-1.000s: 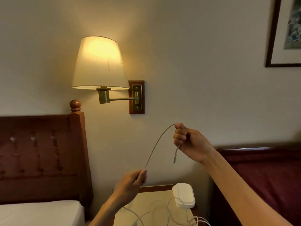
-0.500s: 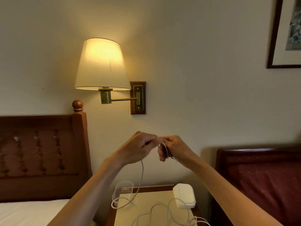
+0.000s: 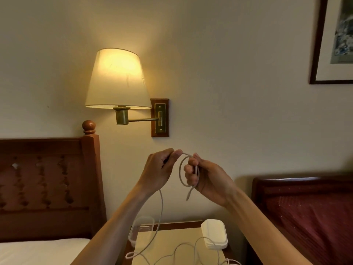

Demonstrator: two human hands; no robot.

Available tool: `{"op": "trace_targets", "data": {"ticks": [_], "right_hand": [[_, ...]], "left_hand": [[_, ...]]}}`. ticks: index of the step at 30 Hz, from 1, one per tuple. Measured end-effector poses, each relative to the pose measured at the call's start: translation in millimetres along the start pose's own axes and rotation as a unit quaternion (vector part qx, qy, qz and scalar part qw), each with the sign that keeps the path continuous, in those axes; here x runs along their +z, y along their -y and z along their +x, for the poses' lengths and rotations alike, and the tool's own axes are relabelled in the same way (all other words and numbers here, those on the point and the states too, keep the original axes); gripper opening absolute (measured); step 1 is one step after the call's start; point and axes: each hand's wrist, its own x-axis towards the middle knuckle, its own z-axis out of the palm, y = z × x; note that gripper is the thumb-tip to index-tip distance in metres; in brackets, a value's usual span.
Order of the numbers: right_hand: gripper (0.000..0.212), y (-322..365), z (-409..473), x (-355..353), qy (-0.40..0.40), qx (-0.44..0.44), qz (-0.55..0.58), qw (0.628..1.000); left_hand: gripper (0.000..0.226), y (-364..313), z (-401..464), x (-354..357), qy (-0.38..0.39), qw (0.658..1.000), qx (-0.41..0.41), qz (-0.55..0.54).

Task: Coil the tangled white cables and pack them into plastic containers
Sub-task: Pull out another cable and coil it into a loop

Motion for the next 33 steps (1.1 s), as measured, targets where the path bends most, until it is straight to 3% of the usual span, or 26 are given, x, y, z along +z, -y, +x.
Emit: {"op": "trace_targets", "data": {"ticks": [7, 14, 16, 18, 19, 22, 27, 33], "right_hand": [[0.034, 36, -2, 4, -0.077, 0.005, 0.039, 0.996], [0.031, 69, -2, -7, -0.127, -0.045, 0.063, 0.989], [0.030, 67, 0, -7, -0.148, -0.054, 0.010, 0.987], [0.031, 55, 5, -5, -0.163, -0.056, -0.071, 0.982], [0.031, 47, 7, -4, -0.164, -0.054, -0.125, 0.977], [0.032, 25, 7, 1, -0.150, -0.045, -0.246, 0.956], [0.041, 7, -5, 7, -0.099, -0.026, -0.392, 0.914], [0.037, 4, -14, 16, -0.040, 0.029, -0.236, 0.971]], "left_hand": [[0.037, 32, -35, 7, 0.062, 0.983, -0.111, -0.135], [0.035, 67, -70, -2, 0.067, 0.991, -0.115, 0.026], [0.033, 39, -72, -2, 0.179, 0.972, -0.089, 0.124], [0.028, 1, -66, 4, 0.319, 0.922, -0.033, 0.216], [0.028, -17, -62, 6, 0.342, 0.914, 0.010, 0.220], [0.027, -60, -44, -4, 0.277, 0.941, 0.125, 0.150], [0.031, -50, -18, -30, 0.100, 0.972, 0.179, 0.114], [0.031, -17, -10, -23, 0.008, 0.987, 0.114, 0.111]]}}
